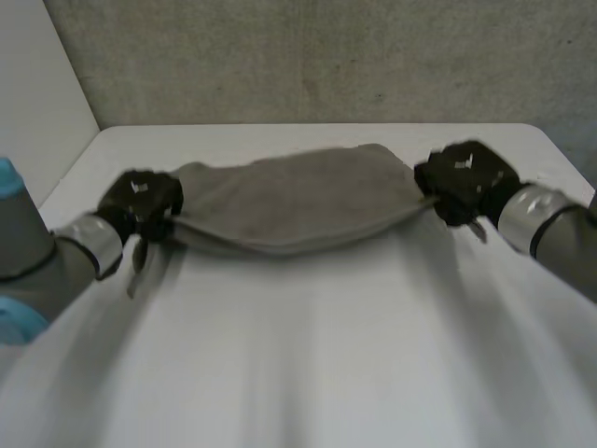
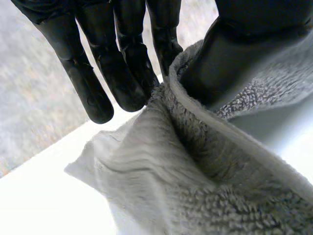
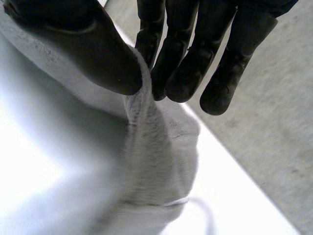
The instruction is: Fold the towel.
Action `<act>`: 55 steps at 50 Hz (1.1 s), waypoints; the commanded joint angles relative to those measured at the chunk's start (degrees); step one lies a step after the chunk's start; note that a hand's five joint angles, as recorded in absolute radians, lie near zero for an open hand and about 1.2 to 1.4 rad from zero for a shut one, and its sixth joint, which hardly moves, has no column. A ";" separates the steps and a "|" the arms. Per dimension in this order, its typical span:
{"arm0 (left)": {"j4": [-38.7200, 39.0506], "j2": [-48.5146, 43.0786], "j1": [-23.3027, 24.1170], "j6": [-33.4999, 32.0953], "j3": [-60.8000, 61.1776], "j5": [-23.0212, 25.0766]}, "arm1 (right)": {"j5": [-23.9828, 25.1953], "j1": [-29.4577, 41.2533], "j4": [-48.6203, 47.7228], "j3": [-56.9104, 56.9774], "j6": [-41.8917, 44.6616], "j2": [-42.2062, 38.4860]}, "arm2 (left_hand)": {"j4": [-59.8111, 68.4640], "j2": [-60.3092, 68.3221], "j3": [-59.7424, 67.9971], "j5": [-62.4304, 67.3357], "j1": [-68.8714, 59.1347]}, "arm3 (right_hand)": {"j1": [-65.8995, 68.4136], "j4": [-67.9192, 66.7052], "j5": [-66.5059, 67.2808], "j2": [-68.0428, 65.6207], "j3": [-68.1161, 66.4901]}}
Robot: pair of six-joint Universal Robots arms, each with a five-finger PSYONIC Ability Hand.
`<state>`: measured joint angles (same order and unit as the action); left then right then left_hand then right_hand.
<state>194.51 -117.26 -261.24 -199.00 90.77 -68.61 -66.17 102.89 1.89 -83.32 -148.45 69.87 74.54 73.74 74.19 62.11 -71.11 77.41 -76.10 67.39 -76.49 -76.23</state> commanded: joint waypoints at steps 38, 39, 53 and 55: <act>2.98 -2.45 -0.32 -3.85 5.56 -9.17 | -5.29 -4.80 -0.13 -8.35 -0.26 -6.94 | -6.08 -5.29 -5.74 -3.66 2.66 | -28.85 27.53 -28.83 27.92 27.67; 2.98 -2.45 -0.32 -3.85 5.56 -9.17 | -5.29 -4.80 -0.13 -8.35 -0.26 -6.94 | -6.12 -5.32 -5.78 -3.70 2.69 | -28.81 27.49 -28.79 27.88 27.63; -5.90 13.37 -0.32 -3.59 6.79 -6.18 | -3.88 -8.93 6.29 -6.51 -2.55 9.59 | 5.46 6.26 5.81 7.89 -8.89 | 2.59 -3.90 2.61 -3.51 -3.77; -7.39 16.97 -0.41 -3.50 6.96 -5.22 | -1.78 -11.30 9.09 -4.32 -4.47 15.10 | 5.46 6.26 5.81 7.89 -8.89 | 2.59 -3.90 2.61 -3.51 -3.77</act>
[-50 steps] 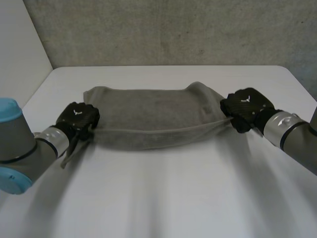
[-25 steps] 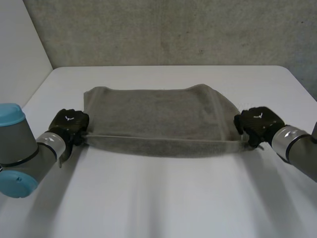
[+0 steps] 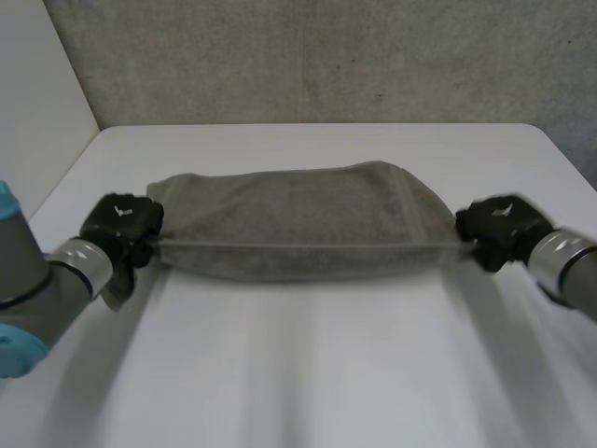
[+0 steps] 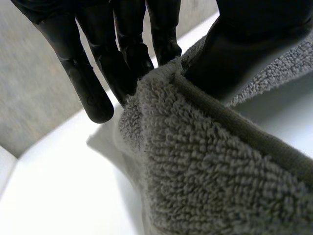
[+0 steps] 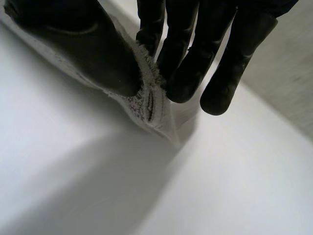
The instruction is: Fold the towel.
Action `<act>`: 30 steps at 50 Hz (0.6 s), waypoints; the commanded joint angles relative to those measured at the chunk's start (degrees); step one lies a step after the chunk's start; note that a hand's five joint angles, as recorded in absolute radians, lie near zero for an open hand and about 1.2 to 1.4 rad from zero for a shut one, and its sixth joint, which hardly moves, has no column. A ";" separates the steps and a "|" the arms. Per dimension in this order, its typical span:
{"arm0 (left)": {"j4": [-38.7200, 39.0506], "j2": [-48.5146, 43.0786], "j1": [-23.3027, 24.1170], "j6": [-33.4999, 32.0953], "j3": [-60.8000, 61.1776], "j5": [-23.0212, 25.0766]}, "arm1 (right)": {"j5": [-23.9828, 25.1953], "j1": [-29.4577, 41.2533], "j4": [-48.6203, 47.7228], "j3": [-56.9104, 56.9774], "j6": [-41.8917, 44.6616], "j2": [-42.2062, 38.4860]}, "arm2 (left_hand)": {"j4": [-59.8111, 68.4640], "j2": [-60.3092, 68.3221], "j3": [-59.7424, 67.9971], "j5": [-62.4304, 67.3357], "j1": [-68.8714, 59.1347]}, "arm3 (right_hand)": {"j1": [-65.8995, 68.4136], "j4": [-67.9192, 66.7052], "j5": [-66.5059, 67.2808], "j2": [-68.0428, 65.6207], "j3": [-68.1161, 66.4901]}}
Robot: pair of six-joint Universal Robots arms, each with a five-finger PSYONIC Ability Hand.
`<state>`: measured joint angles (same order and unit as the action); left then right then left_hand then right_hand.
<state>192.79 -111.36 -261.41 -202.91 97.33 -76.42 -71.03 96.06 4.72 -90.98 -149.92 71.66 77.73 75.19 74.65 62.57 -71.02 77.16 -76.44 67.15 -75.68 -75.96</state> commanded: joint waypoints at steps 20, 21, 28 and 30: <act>-7.78 9.52 -0.41 -0.20 -1.43 9.80 | 11.80 -8.96 15.85 15.13 -2.13 4.36 | -25.96 -23.43 -22.89 -20.81 19.26 | 2.84 -3.56 2.85 -4.32 -4.04; -8.13 6.19 -0.50 -0.11 -3.62 9.80 | 11.27 -8.00 15.93 16.79 -2.05 1.75 | -25.96 -23.43 -22.89 -20.81 19.26 | 2.84 -3.56 2.85 -4.32 -4.04; -8.05 -4.48 -0.41 -0.11 -12.08 9.54 | 6.26 -2.02 15.32 25.24 -1.87 -9.70 | -25.79 -23.26 -22.72 -20.64 19.09 | 2.84 -3.56 2.85 -4.32 -4.04; -7.87 -6.68 -0.41 0.06 -14.45 9.27 | 2.76 0.26 15.32 30.22 -1.78 -15.03 | -25.79 -23.26 -22.72 -20.64 19.09 | 2.84 -3.56 2.85 -4.32 -4.04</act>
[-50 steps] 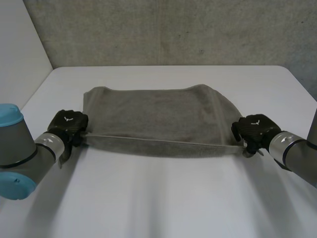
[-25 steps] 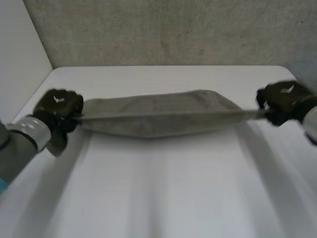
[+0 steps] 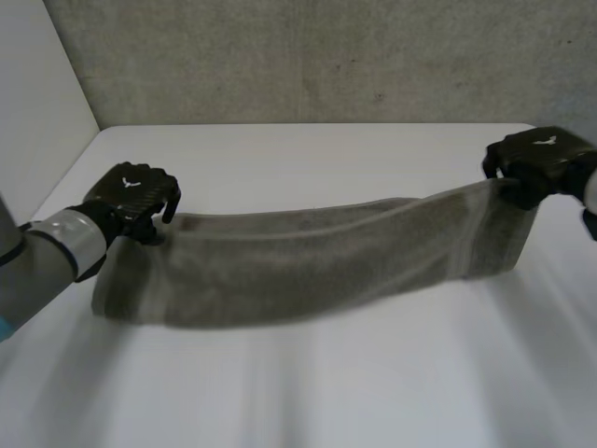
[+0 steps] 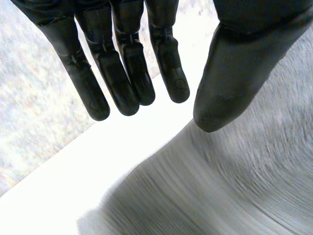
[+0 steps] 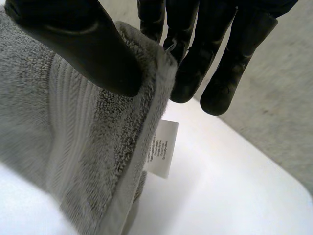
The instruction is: Fold the towel.
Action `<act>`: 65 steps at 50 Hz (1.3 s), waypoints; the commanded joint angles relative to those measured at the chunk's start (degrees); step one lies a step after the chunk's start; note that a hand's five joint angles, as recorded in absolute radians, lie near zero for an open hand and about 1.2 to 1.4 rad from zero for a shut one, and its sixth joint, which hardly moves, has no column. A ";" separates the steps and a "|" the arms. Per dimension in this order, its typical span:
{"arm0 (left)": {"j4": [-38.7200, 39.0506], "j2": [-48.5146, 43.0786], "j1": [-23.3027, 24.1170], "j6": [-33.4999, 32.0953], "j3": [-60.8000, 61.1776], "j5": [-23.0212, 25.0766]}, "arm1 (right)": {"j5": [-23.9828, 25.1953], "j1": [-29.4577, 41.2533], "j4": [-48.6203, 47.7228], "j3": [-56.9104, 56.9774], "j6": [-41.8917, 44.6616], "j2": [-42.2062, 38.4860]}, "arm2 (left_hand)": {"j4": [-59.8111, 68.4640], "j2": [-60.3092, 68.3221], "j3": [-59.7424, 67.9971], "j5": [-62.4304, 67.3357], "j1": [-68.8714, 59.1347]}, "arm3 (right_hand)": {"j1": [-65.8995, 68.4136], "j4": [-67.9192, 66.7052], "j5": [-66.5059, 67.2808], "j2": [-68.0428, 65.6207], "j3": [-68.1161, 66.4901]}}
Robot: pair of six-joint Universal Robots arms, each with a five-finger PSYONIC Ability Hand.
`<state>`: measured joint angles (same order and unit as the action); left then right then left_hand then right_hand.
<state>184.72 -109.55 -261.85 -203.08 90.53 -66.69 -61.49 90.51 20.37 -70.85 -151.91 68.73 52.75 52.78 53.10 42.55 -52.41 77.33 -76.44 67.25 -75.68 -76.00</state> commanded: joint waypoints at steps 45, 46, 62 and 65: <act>-15.00 -16.03 -1.20 -1.35 -14.77 -1.68 | -10.67 9.77 -6.39 11.62 0.21 -20.65 | -31.94 -31.97 -32.29 -31.74 31.60 | 2.67 -3.56 2.75 -4.32 -4.00; -14.91 -16.91 -1.64 -2.14 -15.21 -2.47 | -10.67 9.77 -6.39 11.35 0.21 -20.57 | -31.94 -31.97 -32.29 -31.74 31.60 | 2.67 -3.56 2.75 -4.32 -4.00; -14.38 -21.49 -2.26 -6.10 -18.11 -8.37 | -10.67 9.77 -6.83 9.77 0.39 -19.95 | -31.10 -31.13 -31.45 -30.90 30.76 | 2.67 -3.56 2.75 -4.32 -4.00; -14.38 -21.75 -2.26 -6.19 -18.72 -8.45 | -10.76 9.77 -7.09 9.42 0.39 -19.95 | -27.93 -27.96 -28.28 -27.73 27.59 | 2.67 -3.56 2.75 -4.32 -4.00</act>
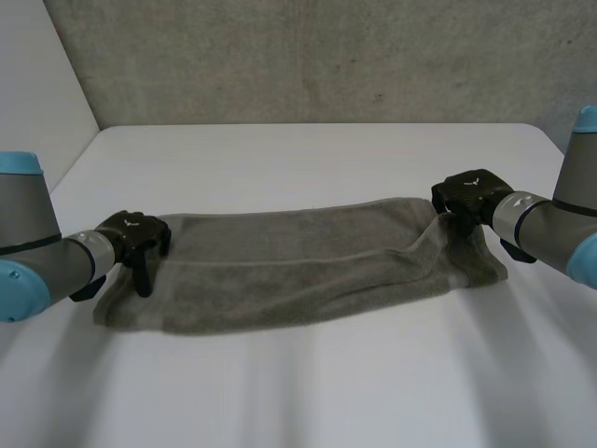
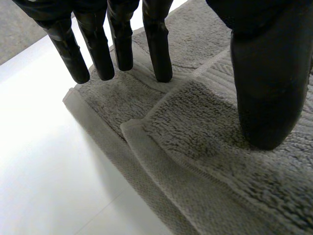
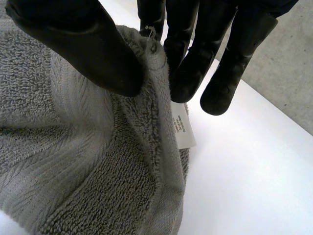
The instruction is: Fold the towel.
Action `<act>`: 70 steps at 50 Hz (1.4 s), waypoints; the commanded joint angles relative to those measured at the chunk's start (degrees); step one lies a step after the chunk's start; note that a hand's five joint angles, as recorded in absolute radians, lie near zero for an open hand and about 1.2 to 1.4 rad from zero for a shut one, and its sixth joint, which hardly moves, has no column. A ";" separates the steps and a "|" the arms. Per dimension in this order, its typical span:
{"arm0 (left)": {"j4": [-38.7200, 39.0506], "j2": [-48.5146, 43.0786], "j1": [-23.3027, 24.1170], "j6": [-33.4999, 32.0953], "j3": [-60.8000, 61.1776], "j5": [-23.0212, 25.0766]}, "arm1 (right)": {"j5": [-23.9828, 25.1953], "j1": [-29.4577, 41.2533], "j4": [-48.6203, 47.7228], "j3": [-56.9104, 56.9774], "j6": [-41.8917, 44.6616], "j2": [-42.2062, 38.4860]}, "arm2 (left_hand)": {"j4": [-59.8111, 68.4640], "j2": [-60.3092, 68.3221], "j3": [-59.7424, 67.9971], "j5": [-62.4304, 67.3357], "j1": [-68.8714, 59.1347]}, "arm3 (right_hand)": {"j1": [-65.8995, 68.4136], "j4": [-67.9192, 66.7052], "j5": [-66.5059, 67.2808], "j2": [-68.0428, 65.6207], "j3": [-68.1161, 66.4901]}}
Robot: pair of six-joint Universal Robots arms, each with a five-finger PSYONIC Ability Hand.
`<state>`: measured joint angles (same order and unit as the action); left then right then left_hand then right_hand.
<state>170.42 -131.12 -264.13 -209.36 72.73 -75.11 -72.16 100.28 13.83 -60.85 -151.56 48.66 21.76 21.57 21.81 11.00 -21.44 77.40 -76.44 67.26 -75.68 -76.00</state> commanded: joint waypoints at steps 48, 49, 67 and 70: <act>-2.03 3.41 0.20 0.44 -1.01 0.22 | -0.09 0.00 -0.56 -1.21 0.13 1.61 | 58.24 58.43 58.19 59.00 -58.56 | 2.60 -3.56 2.74 -4.32 -4.00; -2.03 3.41 0.20 0.44 -1.01 0.22 | -0.09 0.00 -0.64 -1.12 0.13 1.61 | 58.24 58.43 58.19 59.00 -58.56 | 2.60 -3.56 2.74 -4.32 -4.00; -0.36 -4.31 0.55 4.74 -15.85 -1.27 | -2.63 0.79 -8.91 10.20 -0.93 -4.87 | 58.24 58.43 58.19 59.00 -58.56 | 2.60 -3.56 2.74 -4.32 -4.00; -0.36 -6.86 0.64 5.28 -19.01 -2.32 | -5.43 0.79 -7.68 14.77 -0.75 -8.30 | 58.24 58.43 58.19 59.00 -58.56 | 2.60 -3.56 2.74 -4.32 -4.00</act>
<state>170.06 -133.26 -263.72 -205.89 60.17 -75.94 -74.09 101.00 5.73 -53.15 -152.55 45.84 77.74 74.55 76.31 63.64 -50.53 77.41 -76.44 67.26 -75.68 -76.01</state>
